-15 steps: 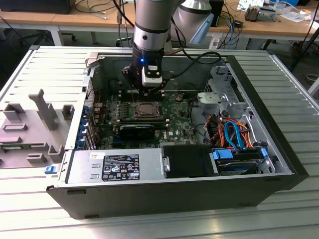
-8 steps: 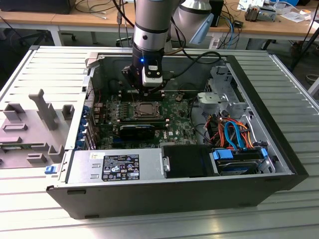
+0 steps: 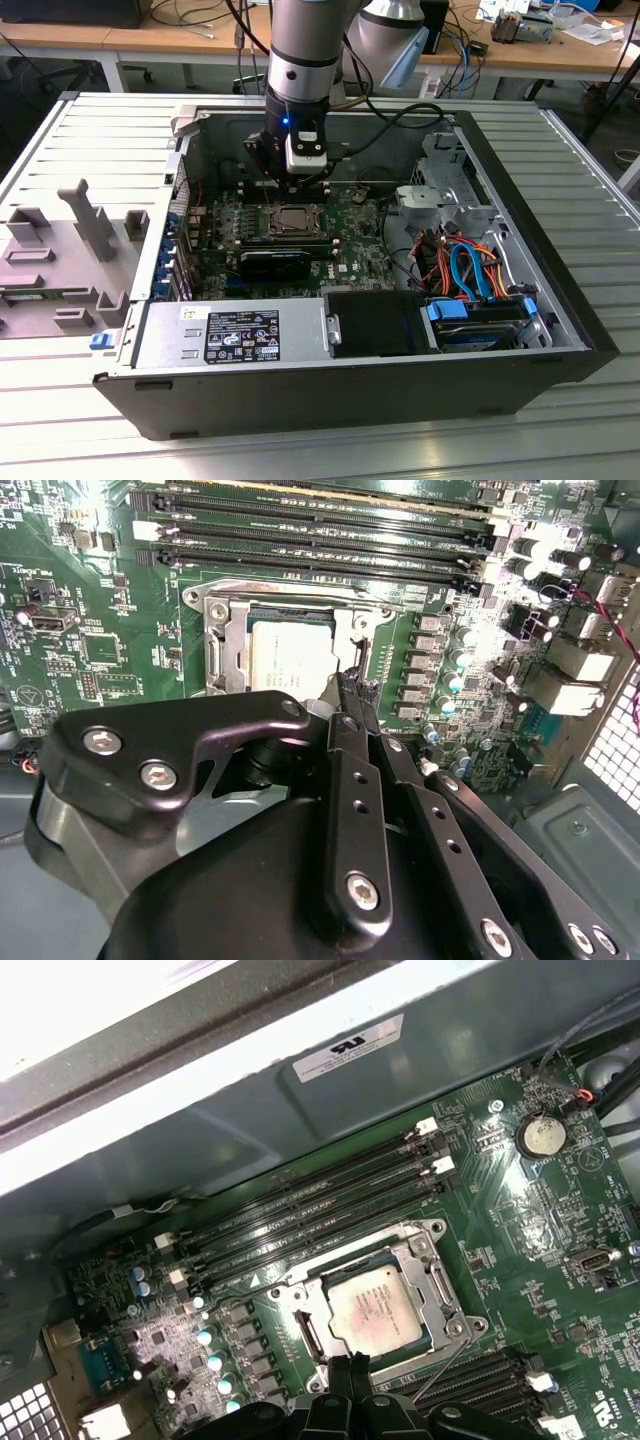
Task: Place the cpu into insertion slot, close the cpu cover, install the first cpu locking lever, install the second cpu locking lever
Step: 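Install the first cpu locking lever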
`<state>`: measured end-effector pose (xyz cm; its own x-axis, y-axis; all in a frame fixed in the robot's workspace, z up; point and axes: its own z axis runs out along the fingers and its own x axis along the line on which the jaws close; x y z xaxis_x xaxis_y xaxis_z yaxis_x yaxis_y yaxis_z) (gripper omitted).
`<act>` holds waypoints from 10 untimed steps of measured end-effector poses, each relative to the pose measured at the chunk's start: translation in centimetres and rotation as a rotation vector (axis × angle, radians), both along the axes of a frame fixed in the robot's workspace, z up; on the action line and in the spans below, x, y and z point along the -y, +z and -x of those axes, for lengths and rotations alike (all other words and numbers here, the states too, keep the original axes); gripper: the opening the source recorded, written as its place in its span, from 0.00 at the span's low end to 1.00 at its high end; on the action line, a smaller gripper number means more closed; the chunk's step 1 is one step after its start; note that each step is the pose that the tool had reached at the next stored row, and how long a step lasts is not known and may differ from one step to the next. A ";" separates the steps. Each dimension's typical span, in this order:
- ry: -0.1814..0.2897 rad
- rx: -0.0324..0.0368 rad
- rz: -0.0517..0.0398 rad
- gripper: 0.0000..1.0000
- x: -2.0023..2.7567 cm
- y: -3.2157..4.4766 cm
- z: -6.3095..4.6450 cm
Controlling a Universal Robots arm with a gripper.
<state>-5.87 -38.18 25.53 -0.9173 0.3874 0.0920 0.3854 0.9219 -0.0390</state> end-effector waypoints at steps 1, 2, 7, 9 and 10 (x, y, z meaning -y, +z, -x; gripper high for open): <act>0.002 0.0000 0.0000 0.11 0.00 0.00 0.0; 0.004 0.0000 0.0000 0.11 0.00 0.00 0.0; 0.009 0.0000 0.0000 0.11 0.00 0.00 0.0; 0.011 0.0000 0.0000 0.11 0.00 0.00 0.0; 0.012 0.0000 0.0000 0.11 0.00 0.00 0.0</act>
<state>-5.87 -38.18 25.53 -0.9218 0.3766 0.0920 0.3746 0.9264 -0.0390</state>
